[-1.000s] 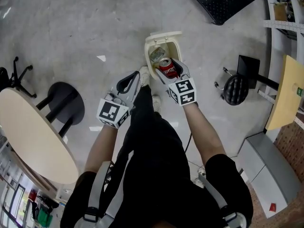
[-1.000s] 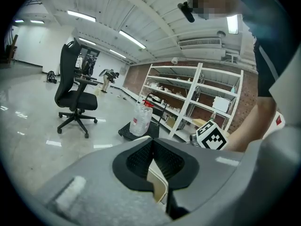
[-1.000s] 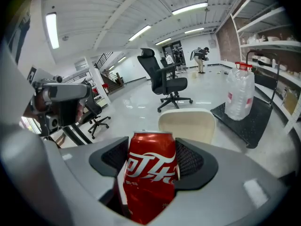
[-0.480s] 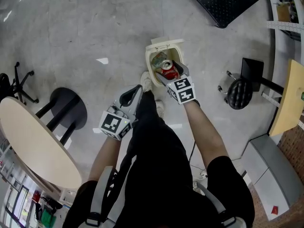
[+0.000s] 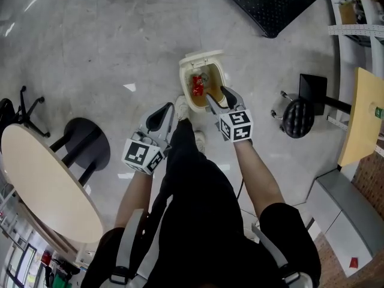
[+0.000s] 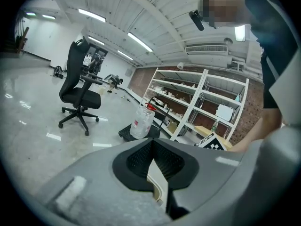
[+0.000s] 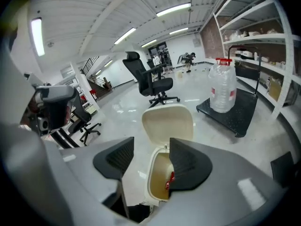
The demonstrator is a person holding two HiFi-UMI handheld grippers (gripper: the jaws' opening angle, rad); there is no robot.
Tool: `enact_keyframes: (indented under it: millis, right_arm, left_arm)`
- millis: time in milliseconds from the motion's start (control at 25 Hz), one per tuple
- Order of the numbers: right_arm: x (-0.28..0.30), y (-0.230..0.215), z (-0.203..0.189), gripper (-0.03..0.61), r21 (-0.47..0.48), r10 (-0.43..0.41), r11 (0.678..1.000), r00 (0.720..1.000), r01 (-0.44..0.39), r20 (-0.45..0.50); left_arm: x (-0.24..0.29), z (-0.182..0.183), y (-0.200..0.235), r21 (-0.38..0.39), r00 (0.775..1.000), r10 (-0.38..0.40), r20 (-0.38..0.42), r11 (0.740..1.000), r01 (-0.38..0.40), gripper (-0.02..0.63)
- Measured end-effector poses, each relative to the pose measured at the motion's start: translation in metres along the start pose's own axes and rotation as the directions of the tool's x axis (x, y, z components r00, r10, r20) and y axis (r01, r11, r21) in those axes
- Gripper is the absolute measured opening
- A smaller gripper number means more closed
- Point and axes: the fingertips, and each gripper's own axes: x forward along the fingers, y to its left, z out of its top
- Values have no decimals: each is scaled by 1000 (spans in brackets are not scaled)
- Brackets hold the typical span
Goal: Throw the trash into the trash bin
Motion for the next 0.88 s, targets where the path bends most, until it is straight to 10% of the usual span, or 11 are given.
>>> enact_keyframes:
  millis: [440, 880]
  right_arm:
    - [-114, 17, 78, 79, -38, -39, 998, 957, 52, 287]
    - [-258, 18, 123, 72, -16, -65, 996, 840, 87, 538]
  left_arm:
    - [-40, 61, -34, 42, 984, 23, 175, 999, -31, 2]
    - [-143, 155, -70, 6, 900, 73, 430, 996, -84, 2]
